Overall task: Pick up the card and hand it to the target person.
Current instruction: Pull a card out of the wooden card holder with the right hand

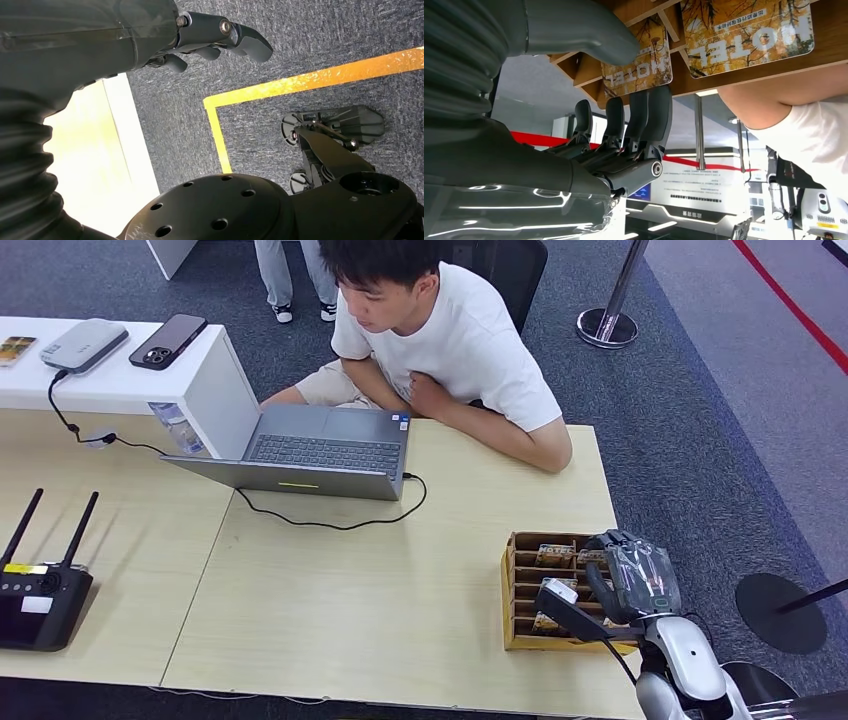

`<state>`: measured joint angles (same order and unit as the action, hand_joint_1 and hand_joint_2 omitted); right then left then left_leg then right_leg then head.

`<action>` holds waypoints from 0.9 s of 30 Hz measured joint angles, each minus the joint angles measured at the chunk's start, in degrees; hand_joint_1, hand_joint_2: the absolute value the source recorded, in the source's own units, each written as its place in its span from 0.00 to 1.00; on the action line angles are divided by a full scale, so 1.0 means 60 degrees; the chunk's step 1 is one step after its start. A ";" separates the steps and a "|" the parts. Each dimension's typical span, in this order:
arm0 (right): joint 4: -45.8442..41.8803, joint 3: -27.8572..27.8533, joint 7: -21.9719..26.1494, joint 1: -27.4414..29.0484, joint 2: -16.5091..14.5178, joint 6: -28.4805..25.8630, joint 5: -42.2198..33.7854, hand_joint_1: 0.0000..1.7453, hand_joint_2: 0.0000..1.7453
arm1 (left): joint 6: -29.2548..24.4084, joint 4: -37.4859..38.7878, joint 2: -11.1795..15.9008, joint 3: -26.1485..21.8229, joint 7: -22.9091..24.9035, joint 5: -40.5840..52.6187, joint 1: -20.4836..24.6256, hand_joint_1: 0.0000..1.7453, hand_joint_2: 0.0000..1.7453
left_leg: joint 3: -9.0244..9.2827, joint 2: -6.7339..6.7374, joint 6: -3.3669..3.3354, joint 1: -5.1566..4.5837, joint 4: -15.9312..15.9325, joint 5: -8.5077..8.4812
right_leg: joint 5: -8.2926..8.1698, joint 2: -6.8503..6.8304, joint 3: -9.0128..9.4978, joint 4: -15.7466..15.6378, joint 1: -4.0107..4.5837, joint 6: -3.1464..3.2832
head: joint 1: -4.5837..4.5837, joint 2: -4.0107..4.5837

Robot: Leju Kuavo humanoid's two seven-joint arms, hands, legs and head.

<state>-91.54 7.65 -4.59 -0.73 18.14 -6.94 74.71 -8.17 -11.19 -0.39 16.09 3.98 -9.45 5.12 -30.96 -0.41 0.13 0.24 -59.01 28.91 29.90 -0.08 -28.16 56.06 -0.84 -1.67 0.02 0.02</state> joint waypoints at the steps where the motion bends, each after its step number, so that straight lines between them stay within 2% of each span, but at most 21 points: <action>1: -0.0002 0.0000 -0.0013 0.0000 0.0000 0.0025 0.0013 0.57 1.00 | 0.0001 0.0000 0.0000 0.0000 0.0000 0.0005 0.0000 0.00 1.00 | 0.0000 0.0000 0.0000 0.0000 0.0000 0.0000 | 0.0000 0.0000 0.0000 0.0000 0.0000 0.0000 | 0.0000 0.0000; 18: -0.0006 0.0058 -0.0084 -0.0118 0.0414 0.0527 -0.0134 0.59 1.00 | 0.0015 0.0000 -0.0007 0.0000 0.0020 0.0045 0.0002 0.00 1.00 | -0.0001 0.0000 0.0000 -0.0004 0.0000 0.0000 | 0.0000 0.0000 0.0000 0.0000 -0.0005 0.0000 | 0.0000 0.0000; 27: -0.0006 0.0112 -0.0105 -0.0182 0.0458 0.0575 -0.0167 0.65 1.00 | 0.0029 0.0000 -0.0008 0.0000 0.0051 0.0085 0.0011 0.00 1.00 | -0.0001 0.0000 0.0000 -0.0004 0.0000 0.0000 | 0.0000 0.0000 0.0000 0.0000 -0.0005 0.0000 | 0.0000 0.0000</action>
<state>-91.58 8.32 -5.22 -1.83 20.89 -3.49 73.71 -8.00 -11.19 -0.44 16.09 4.28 -8.94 5.19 -30.97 -0.41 0.13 0.21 -59.01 28.91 29.89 -0.08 -28.16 56.06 -0.87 -1.67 0.02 0.02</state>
